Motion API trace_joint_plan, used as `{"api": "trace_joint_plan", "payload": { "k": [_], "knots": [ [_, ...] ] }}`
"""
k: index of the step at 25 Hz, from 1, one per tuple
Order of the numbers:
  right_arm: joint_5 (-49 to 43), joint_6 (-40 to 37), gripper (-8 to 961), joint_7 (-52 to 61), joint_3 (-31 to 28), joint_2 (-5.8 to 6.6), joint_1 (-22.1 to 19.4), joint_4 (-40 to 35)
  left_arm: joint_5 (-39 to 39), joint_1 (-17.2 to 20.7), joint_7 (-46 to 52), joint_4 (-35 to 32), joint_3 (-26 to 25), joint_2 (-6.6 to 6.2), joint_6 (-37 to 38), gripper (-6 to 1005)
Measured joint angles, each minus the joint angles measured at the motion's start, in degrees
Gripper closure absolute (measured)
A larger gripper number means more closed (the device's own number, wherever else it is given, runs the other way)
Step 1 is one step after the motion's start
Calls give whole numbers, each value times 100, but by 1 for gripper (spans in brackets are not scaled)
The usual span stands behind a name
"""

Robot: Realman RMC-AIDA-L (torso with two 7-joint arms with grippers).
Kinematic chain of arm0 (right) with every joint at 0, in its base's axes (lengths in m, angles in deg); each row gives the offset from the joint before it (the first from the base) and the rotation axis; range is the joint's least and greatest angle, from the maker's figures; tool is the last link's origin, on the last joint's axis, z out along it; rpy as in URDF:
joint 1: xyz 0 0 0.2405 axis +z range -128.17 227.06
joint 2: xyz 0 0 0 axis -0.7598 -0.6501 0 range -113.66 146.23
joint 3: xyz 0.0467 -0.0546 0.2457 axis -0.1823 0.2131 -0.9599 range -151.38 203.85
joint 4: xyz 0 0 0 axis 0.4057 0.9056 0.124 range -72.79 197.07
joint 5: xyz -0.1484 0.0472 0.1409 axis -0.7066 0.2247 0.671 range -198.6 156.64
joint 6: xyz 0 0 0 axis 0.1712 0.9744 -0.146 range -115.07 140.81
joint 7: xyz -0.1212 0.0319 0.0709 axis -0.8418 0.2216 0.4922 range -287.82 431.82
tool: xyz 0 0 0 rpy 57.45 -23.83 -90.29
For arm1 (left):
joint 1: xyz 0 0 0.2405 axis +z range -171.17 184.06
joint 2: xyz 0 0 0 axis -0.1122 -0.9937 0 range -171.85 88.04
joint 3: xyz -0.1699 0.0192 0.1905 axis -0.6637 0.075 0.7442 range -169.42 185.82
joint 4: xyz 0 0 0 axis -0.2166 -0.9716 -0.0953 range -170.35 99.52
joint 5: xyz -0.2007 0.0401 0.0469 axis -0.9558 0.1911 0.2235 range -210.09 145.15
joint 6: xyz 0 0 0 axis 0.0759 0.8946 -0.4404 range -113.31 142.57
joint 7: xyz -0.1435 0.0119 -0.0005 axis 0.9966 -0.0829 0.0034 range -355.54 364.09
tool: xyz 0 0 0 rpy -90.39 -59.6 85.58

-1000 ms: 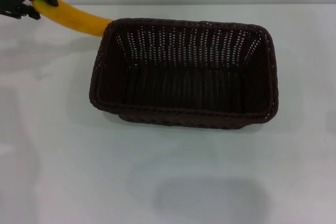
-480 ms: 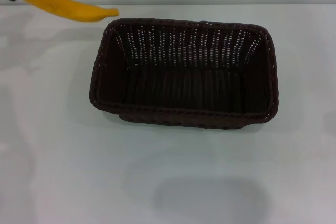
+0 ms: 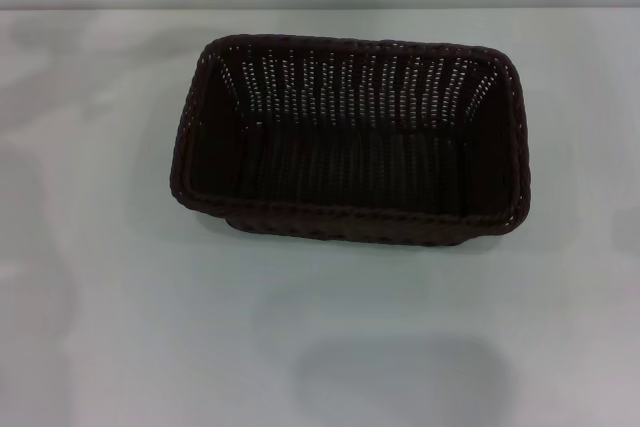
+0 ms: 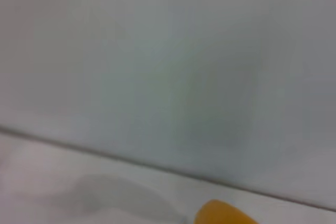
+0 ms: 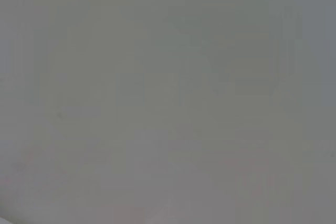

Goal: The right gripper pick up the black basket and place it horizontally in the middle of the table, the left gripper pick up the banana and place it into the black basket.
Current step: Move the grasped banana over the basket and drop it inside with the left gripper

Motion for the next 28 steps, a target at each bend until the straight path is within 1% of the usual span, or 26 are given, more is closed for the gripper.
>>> {"api": "trace_joint_plan", "payload": {
  "k": [2, 4, 8, 10, 13, 18, 20, 23, 28],
  "knots": [
    [0, 8, 605, 0, -2, 0, 0, -2, -358, -80, -27, -8, 40, -10, -27, 565],
    [0, 18, 605, 0, -5, 0, 0, -3, -677, -119, -43, 10, 64, 5, -38, 566],
    [0, 25, 605, 1, -4, 0, -2, -3, -1308, -130, -55, 165, 192, 111, -26, 568],
    [0, 27, 605, 0, -4, 0, -14, -16, -1778, -131, -76, 341, 306, 176, -9, 568],
    [0, 32, 605, 0, -5, 0, -40, -36, -2279, -133, -144, 530, 447, 235, -26, 562],
    [0, 39, 605, -41, -4, 0, -97, -51, -2596, -96, -209, 559, 492, 298, -60, 527],
    [0, 55, 605, -48, -28, 7, -138, -57, -2611, -67, -209, 568, 493, 299, -77, 513],
    [-1, 135, 605, -49, -149, 13, -167, -61, -2604, -3, -286, 679, 495, 276, -88, 493],
    [-2, 384, 605, -29, -211, 10, -200, -33, -2596, 9, -592, 1171, 532, 211, -113, 458]
  ]
}}
